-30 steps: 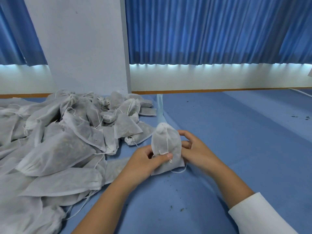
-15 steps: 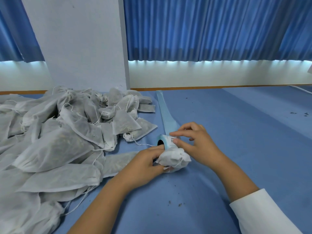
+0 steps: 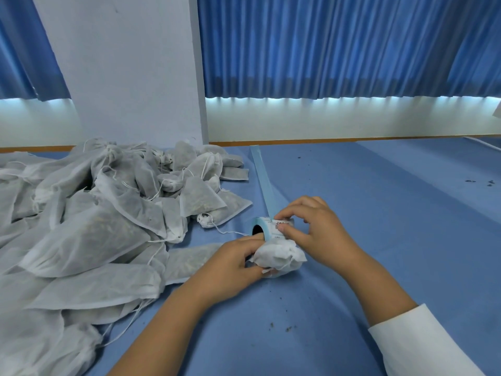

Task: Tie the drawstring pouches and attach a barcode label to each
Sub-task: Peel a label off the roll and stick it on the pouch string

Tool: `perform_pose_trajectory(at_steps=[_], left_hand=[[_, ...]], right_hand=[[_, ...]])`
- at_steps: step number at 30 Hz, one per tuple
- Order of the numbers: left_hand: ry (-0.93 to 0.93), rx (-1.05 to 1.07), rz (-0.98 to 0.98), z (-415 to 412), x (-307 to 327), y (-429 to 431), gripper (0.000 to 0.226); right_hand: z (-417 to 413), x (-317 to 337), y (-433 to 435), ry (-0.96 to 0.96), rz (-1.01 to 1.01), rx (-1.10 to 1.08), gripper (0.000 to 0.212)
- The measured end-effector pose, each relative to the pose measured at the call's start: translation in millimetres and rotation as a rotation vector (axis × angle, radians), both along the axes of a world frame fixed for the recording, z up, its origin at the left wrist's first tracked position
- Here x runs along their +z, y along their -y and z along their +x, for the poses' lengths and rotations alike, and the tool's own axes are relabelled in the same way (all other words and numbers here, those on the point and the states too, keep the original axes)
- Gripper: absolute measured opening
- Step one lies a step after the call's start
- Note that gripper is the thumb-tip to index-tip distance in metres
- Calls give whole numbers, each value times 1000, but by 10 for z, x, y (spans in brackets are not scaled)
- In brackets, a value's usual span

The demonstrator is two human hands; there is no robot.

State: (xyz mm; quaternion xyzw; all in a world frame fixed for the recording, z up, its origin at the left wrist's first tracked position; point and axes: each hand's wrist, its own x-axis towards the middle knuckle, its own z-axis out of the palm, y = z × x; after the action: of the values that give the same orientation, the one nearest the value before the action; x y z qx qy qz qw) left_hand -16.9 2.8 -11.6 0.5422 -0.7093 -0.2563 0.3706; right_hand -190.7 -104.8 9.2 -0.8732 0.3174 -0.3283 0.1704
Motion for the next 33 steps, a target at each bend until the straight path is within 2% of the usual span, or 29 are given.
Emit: perform_pose_trajectory(at_steps=[3,8,12,20,27,33], left_hand=[[7,-9,-22,-7,1,-4,17],[56,-5,-18,4,-12,4,17],[53,-21,-36,3,-14,-6,16],[92,-2,-59,18,-49,10,15],[118,1,-66,20,-51,12,15],[122,3,-71,18,-52,14,13]], right_hand=[[15,-9,-10,17,24,1,15],[22,-19,3,-6,86,-1,32],[7,-23,-6,-22,89,-9,24],[13,-7,-34,9,62,-32,19],[16,27,-42,16,100,-26,25],[25,28,-83,64,55,-37,23]])
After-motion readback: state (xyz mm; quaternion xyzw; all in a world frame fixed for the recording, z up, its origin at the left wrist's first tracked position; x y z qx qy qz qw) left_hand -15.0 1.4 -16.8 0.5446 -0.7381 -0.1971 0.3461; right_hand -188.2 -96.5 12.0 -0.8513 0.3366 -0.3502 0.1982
